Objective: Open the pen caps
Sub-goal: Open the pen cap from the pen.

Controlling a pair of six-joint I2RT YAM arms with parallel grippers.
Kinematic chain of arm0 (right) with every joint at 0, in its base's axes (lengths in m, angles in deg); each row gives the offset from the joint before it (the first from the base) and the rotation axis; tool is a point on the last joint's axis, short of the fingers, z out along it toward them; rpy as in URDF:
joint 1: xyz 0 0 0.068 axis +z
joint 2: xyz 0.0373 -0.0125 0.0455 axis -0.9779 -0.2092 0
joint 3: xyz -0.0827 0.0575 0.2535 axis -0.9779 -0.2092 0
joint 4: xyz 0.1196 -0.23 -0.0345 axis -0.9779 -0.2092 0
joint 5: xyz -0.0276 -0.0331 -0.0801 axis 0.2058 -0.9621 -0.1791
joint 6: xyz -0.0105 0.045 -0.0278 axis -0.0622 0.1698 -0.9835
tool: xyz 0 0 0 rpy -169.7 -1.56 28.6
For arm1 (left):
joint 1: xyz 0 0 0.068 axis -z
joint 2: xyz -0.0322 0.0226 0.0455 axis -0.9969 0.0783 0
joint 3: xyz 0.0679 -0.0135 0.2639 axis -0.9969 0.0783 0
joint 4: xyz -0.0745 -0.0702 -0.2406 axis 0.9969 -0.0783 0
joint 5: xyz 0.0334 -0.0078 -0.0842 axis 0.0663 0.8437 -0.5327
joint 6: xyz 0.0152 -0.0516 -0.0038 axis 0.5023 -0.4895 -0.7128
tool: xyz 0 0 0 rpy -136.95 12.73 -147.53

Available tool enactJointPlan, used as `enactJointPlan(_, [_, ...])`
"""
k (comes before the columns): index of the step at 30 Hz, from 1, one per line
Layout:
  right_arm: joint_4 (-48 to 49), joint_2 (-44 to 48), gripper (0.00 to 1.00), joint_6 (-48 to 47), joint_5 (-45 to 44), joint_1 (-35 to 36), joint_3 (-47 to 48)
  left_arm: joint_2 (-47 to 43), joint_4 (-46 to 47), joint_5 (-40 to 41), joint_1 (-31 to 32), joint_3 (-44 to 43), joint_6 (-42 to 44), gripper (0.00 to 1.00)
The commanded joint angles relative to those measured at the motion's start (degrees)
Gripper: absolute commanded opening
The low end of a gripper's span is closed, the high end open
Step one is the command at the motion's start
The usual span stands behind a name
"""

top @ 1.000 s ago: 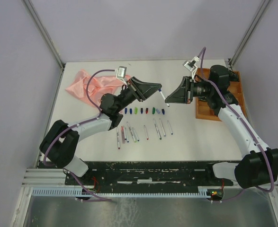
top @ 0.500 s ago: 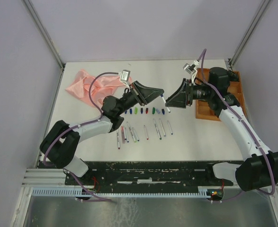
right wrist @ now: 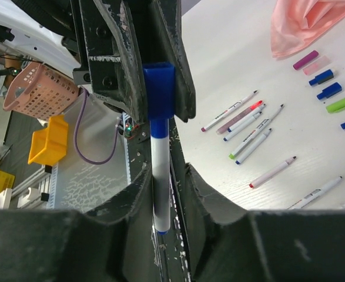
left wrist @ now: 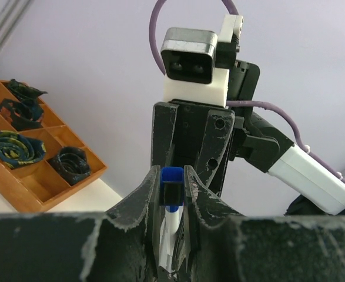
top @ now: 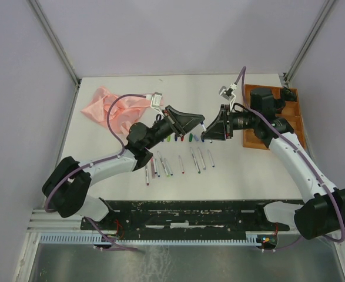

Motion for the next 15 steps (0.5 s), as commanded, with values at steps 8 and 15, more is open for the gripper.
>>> enactJointPlan(8, [-2.4,-1.5,0.0,-2.6,-0.8,1.2,3.8,-5.7,-2.6,10.5,0.0,-1.5,13.4,0.03])
enactJointPlan(15, [-2.6,-3.6,0.0,-3.0,-0.6,1.5,3.5,-7.8,-6.9,22.6,-3.6,-7.0,17.2,0.03])
